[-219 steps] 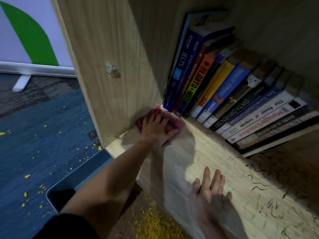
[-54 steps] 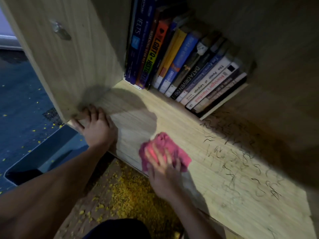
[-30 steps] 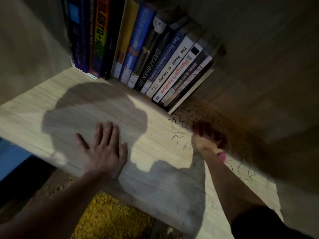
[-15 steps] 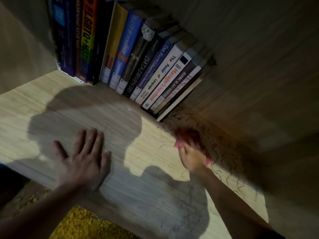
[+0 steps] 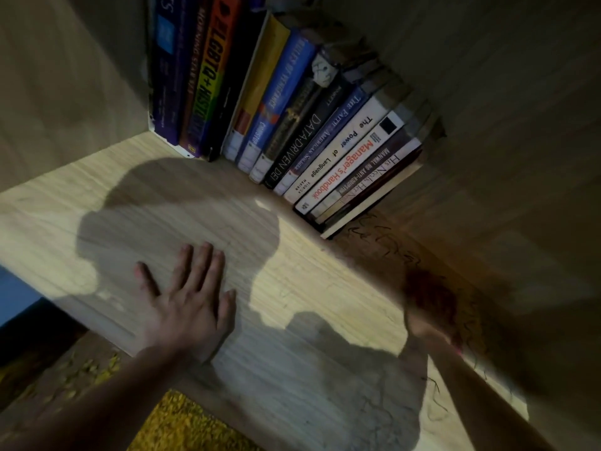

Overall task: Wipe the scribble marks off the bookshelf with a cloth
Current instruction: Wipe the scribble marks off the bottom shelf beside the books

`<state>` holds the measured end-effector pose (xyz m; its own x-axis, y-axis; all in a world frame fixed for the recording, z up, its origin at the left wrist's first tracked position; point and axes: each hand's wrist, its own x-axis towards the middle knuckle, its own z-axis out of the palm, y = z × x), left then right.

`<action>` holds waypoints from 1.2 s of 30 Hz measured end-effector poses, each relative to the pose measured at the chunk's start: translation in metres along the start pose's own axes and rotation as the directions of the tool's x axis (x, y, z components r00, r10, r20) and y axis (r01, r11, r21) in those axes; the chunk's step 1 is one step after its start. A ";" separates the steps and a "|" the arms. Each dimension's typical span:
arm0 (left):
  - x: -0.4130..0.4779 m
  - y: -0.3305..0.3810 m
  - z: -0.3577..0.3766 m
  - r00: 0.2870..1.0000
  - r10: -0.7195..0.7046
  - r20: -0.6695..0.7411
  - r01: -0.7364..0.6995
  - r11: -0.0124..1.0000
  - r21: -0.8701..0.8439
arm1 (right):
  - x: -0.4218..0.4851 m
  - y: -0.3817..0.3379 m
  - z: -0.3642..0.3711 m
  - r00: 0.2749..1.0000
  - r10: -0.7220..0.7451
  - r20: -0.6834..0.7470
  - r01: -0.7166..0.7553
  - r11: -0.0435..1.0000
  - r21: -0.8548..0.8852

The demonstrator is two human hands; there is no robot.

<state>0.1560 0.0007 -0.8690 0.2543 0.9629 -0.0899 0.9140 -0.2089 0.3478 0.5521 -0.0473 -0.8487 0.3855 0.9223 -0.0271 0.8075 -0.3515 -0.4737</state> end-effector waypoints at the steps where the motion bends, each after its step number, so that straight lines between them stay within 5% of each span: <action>1: -0.001 -0.001 0.003 1.000 0.008 -0.026 -0.008 1.000 -0.008 | 0.026 0.001 0.001 0.977 0.205 -0.058 -0.208 0.977 -0.049; 3: -0.002 -0.002 0.005 0.996 0.024 -0.088 -0.024 1.000 0.003 | 0.067 -0.004 0.013 0.801 0.565 -0.199 -0.594 0.792 -0.143; 4: -0.002 -0.002 0.005 0.994 0.028 -0.102 -0.027 1.000 0.014 | 0.083 -0.012 0.023 0.795 0.581 -0.175 -0.606 0.768 -0.206; 9: 0.002 -0.002 0.006 0.990 0.040 -0.133 -0.032 0.998 0.055 | 0.119 -0.083 0.046 0.963 0.268 -0.001 -0.258 0.926 -0.274; 12: 0.001 -0.003 0.003 0.998 -0.001 -0.069 0.005 0.999 0.052 | 0.108 -0.102 0.050 0.976 0.185 0.113 -0.120 0.893 -0.433; 17: 0.002 0.000 0.000 1.000 -0.029 -0.006 0.029 0.996 0.086 | 0.021 -0.100 0.055 0.944 -0.297 0.142 0.327 0.797 -0.509; 19: 0.002 0.000 -0.001 1.000 -0.022 0.011 0.021 0.995 0.094 | -0.045 -0.115 0.061 0.883 -0.425 0.201 0.467 0.740 -0.485; 22: -0.001 0.003 -0.004 0.999 -0.031 0.044 0.027 0.996 0.080 | -0.144 -0.115 0.074 0.616 -0.710 0.341 0.787 0.563 -0.252; 24: -0.001 0.002 -0.005 0.998 -0.026 0.055 0.021 0.997 0.079 | -0.143 -0.097 0.058 0.511 -0.749 0.422 0.855 0.494 -0.159; 25: 0.000 0.002 -0.006 0.998 -0.020 0.064 0.015 0.997 0.075 | -0.129 -0.086 0.049 0.559 -0.706 0.434 0.826 0.519 -0.220; 26: 0.000 0.002 -0.006 0.997 -0.010 0.071 0.005 0.997 0.076 | -0.108 -0.076 0.040 0.685 -0.616 0.390 0.728 0.599 -0.332; 28: 0.001 -0.002 -0.004 0.998 -0.002 0.067 -0.003 0.997 0.081 | -0.070 -0.070 0.027 0.964 -0.164 0.210 0.245 0.854 -0.459; 30: 0.002 -0.004 -0.002 0.998 0.008 0.064 -0.013 0.997 0.082 | -0.059 -0.088 0.035 0.973 0.223 0.067 -0.178 0.898 -0.403; 32: 0.002 -0.003 -0.003 0.999 0.033 0.035 -0.035 0.998 0.048 | -0.079 -0.121 0.056 0.971 0.221 0.094 -0.170 0.907 -0.386; 34: -0.004 0.001 -0.007 0.996 0.087 0.010 -0.087 0.996 0.014 | -0.125 -0.144 0.073 0.982 0.025 0.185 0.044 0.933 -0.357; 36: -0.018 0.007 -0.009 0.982 0.181 0.048 -0.184 0.982 0.047 | -0.190 -0.143 0.075 0.919 -0.213 0.331 0.311 0.908 -0.281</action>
<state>0.1552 -0.0165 -0.8561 0.4306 0.8998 -0.0696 0.8656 -0.3900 0.3140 0.3296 -0.1603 -0.8417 0.0348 0.9760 -0.2152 0.9785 -0.0770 -0.1912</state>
